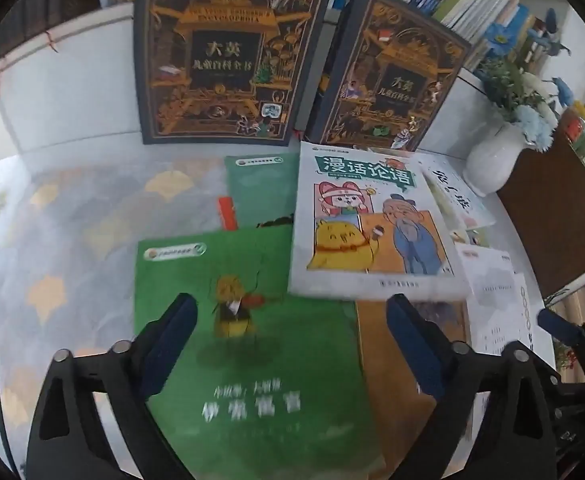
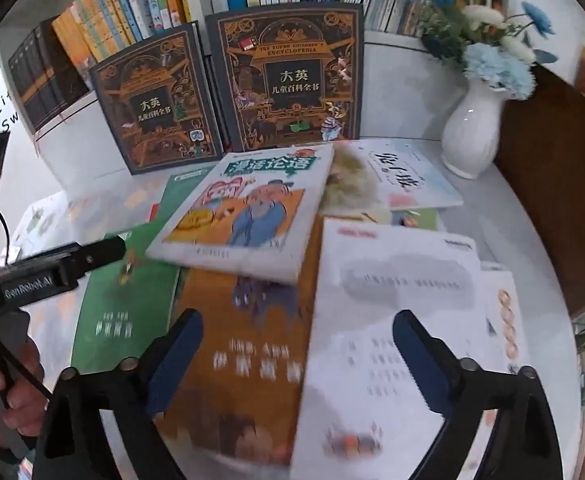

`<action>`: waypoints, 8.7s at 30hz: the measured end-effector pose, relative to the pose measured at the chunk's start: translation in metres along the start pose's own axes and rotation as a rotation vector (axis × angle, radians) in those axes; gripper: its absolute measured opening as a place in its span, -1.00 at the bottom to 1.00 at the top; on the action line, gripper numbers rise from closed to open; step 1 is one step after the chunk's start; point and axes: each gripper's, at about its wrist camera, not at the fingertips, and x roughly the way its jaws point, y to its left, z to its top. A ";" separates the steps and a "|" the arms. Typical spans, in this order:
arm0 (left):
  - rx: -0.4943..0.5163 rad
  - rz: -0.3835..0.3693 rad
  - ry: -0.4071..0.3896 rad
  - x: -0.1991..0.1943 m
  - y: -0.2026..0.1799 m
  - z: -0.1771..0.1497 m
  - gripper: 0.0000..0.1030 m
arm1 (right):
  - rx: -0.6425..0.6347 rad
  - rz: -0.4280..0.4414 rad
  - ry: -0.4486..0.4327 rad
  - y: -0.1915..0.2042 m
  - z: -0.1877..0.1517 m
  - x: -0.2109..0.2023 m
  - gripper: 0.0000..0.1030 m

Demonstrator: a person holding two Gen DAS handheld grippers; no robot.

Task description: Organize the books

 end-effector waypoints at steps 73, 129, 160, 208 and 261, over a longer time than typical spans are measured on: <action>-0.326 -0.515 0.300 -0.029 0.012 -0.215 -0.56 | 0.212 0.256 0.303 0.044 -0.187 -0.026 0.26; -0.212 -0.210 -0.013 -0.133 0.211 -0.099 -0.56 | -0.257 0.363 0.030 0.303 -0.044 -0.015 -0.45; -0.401 -0.010 0.016 -0.106 0.316 -0.122 -0.41 | -0.121 0.498 0.387 0.307 -0.074 0.076 -0.04; -0.170 -0.266 0.225 -0.024 0.125 -0.119 0.56 | 0.015 0.071 0.169 0.126 -0.047 0.056 0.47; -0.017 -0.208 0.253 -0.091 0.084 -0.238 0.26 | 0.099 0.087 0.326 0.112 -0.189 -0.025 0.05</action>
